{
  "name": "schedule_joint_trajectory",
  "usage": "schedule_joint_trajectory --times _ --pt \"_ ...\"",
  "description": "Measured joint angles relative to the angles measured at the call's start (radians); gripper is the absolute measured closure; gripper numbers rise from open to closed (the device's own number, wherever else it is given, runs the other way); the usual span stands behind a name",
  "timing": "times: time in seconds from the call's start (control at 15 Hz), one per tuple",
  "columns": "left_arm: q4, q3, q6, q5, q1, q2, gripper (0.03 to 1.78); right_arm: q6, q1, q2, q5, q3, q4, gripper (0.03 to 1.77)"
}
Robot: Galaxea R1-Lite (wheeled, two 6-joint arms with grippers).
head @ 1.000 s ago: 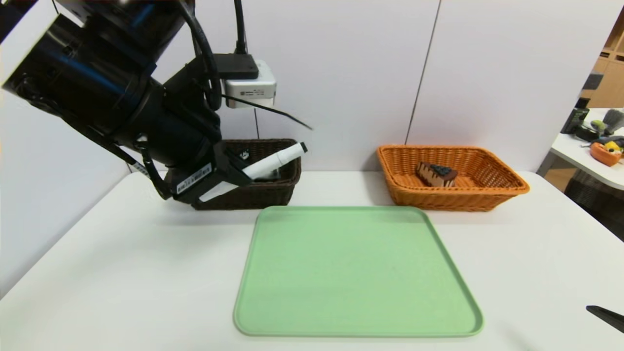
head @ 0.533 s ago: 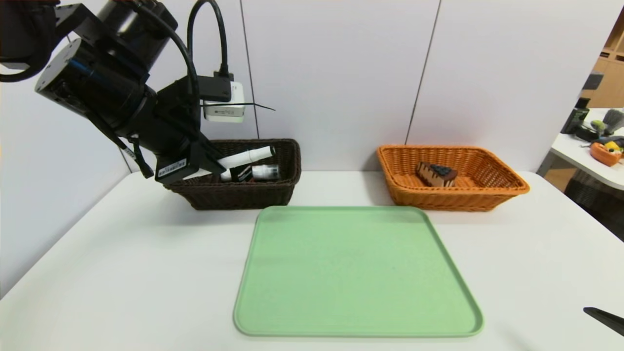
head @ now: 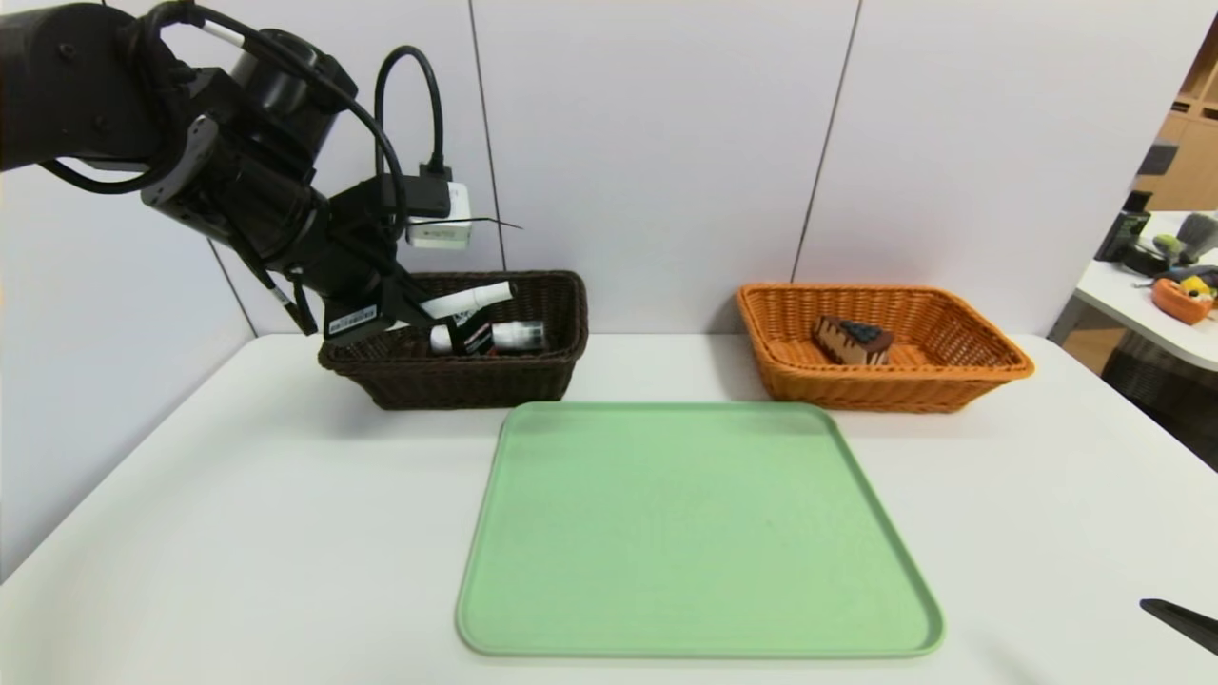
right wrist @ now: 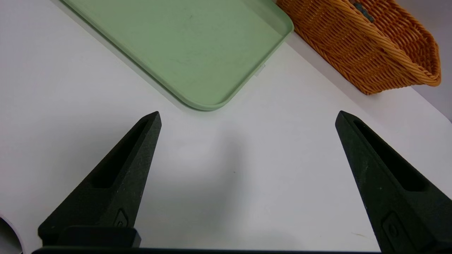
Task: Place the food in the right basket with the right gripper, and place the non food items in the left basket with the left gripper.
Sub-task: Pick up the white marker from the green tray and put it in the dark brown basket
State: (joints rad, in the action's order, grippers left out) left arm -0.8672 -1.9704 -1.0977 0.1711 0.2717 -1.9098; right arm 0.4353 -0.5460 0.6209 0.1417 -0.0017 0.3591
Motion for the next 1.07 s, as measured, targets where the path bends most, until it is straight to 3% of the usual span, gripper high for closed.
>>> schedule_joint_trajectory --times 0.47,1.07 --pt "0.126 0.0 -0.008 -0.005 -0.044 -0.093 1.66 0.001 0.0 0.002 0.0 0.0 -0.005 0.1" --pt "0.152 0.0 -0.012 -0.008 -0.058 -0.159 1.66 0.003 0.0 0.016 -0.001 0.0 -0.009 0.1"
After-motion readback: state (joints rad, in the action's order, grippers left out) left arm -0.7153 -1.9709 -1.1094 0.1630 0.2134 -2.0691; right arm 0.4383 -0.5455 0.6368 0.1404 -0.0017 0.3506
